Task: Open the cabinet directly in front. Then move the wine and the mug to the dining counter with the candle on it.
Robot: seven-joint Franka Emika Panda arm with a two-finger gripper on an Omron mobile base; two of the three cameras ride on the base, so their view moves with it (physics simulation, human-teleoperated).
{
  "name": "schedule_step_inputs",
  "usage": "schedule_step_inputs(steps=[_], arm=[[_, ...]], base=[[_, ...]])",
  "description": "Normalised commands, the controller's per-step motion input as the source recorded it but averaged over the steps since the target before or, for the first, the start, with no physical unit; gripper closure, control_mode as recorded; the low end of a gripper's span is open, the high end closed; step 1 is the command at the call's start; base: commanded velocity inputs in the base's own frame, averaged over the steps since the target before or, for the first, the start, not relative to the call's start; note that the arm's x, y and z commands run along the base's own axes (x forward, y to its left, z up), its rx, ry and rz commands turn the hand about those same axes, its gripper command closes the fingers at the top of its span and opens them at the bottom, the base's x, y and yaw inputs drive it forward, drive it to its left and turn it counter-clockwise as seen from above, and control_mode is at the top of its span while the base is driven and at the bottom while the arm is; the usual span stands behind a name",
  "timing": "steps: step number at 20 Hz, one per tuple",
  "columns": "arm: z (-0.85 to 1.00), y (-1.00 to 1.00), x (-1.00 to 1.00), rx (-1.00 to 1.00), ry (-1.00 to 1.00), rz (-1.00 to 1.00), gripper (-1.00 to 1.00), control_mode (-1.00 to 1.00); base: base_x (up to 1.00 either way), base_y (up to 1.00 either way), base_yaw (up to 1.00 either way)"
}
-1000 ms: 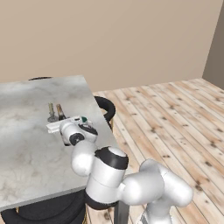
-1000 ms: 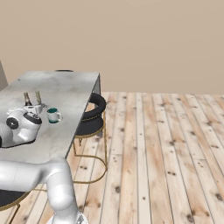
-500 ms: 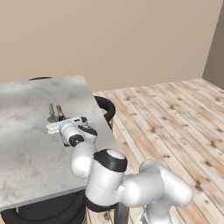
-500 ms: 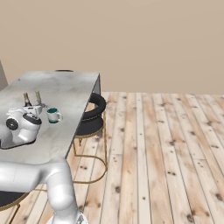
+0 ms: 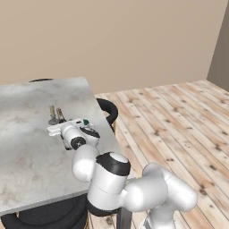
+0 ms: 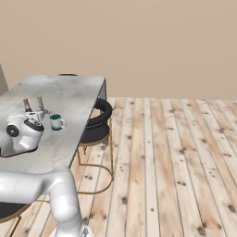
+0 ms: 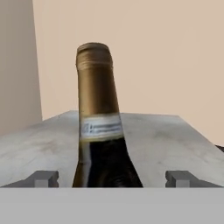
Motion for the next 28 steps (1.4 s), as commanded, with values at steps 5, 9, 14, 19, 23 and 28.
schedule_step_inputs(steps=[5,9,14,19,23,28], arm=[[0.45,0.0,-0.01,0.0,0.0,0.0,-1.0,-1.0],[0.84,0.0,-0.19,0.0,0.0,0.0,-1.0,-1.0],[0.99,0.0,-0.35,0.0,0.0,0.0,-1.0,-1.0],[1.0,-0.01,-0.64,0.0,0.07,-0.01,-1.0,-1.0],[0.81,-0.1,-0.76,-0.02,0.15,-0.03,-1.0,-1.0],[0.88,-0.6,-0.98,0.0,0.27,-0.01,-1.0,-1.0]], base=[[0.0,0.0,0.0],[0.0,0.0,0.0],[0.0,0.0,0.0],[0.0,0.0,0.0],[0.0,0.0,0.0],[0.0,0.0,0.0]])
